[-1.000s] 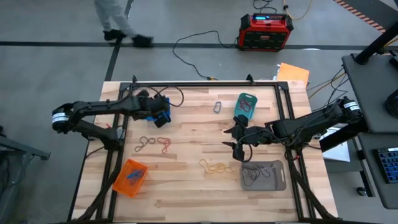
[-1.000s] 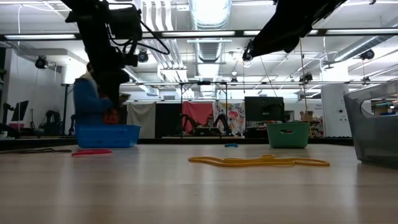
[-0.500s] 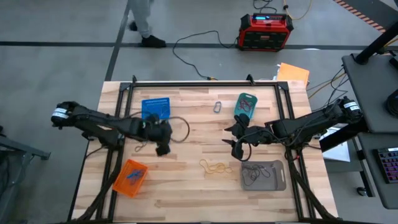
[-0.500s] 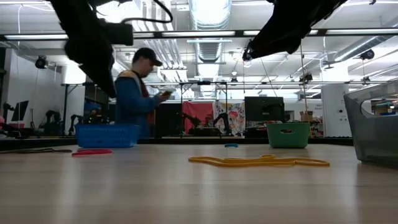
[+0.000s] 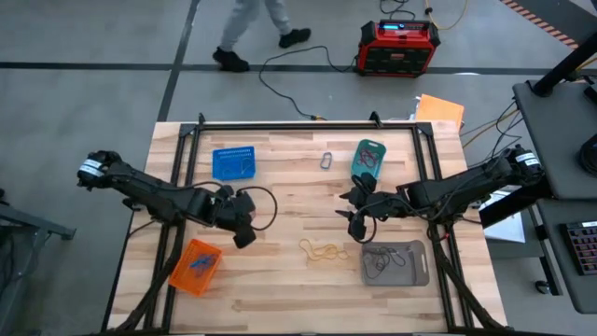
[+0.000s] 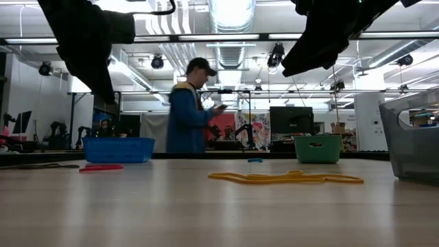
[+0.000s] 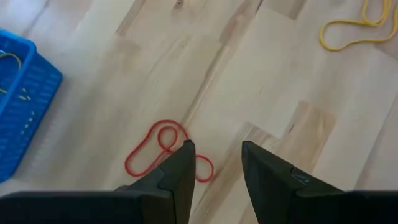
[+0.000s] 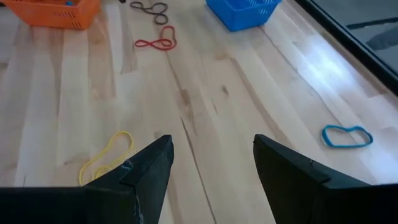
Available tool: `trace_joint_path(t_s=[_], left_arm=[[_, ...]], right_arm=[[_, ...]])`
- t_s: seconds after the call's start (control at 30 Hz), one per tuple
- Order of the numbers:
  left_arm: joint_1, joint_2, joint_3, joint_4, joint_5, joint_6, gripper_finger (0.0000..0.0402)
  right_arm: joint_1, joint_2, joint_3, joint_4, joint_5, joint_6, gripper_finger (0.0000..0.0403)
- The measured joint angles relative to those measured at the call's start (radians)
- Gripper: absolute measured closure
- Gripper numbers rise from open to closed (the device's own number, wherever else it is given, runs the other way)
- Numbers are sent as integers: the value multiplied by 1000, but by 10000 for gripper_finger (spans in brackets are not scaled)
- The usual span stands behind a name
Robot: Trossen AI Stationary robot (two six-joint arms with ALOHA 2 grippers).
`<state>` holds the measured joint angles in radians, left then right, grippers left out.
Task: Sort rubber bands into baskets
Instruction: Put the blue rubber band into the orange bin
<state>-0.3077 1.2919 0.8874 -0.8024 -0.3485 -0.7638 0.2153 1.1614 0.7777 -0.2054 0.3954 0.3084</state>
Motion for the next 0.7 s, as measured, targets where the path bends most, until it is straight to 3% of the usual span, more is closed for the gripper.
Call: trace_joint_path(t_s=[0.33,0.47,0.7], left_arm=[[0,0,0,1,-8,7,287],[1,0,0,3,-24,35,287],[2,0,-1,37,-246,83,287]], right_arm=[[0,0,-2,-1,12,9,183],[-30,0,3,0,198,91,184],[-238,27,80,-4,46,117,184]])
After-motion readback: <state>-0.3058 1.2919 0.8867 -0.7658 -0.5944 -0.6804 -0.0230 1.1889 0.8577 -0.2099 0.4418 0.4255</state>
